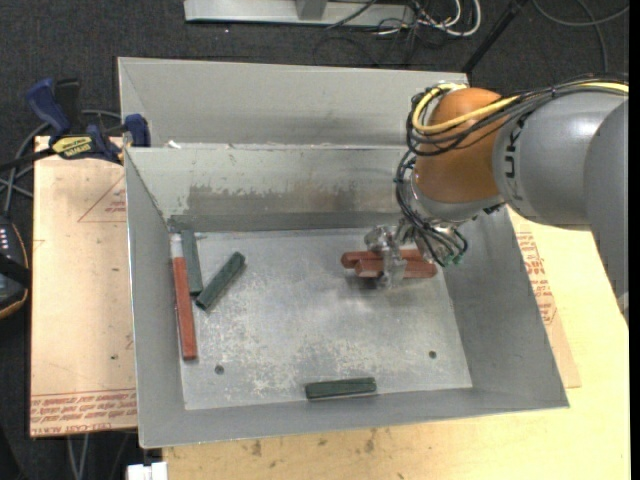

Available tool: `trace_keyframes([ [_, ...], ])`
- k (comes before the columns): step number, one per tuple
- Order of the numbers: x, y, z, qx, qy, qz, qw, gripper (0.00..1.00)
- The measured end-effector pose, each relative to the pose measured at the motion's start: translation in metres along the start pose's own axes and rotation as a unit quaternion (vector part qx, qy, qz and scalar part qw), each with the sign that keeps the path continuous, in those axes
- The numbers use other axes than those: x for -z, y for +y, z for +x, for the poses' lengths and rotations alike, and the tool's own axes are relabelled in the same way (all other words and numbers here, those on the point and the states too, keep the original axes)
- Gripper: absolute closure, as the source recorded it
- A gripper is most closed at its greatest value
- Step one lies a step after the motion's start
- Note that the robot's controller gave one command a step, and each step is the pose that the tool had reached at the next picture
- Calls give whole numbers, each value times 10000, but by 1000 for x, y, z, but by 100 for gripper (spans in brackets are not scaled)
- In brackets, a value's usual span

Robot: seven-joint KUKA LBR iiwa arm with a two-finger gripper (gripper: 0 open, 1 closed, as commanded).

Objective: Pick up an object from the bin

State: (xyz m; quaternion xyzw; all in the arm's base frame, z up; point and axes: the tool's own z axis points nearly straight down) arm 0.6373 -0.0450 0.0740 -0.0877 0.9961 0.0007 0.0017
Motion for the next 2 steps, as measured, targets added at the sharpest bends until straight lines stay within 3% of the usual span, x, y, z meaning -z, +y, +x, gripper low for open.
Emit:
trace_keyframes([
  [2, 9, 0, -1, -8, 2, -1, 10000, 100],
])
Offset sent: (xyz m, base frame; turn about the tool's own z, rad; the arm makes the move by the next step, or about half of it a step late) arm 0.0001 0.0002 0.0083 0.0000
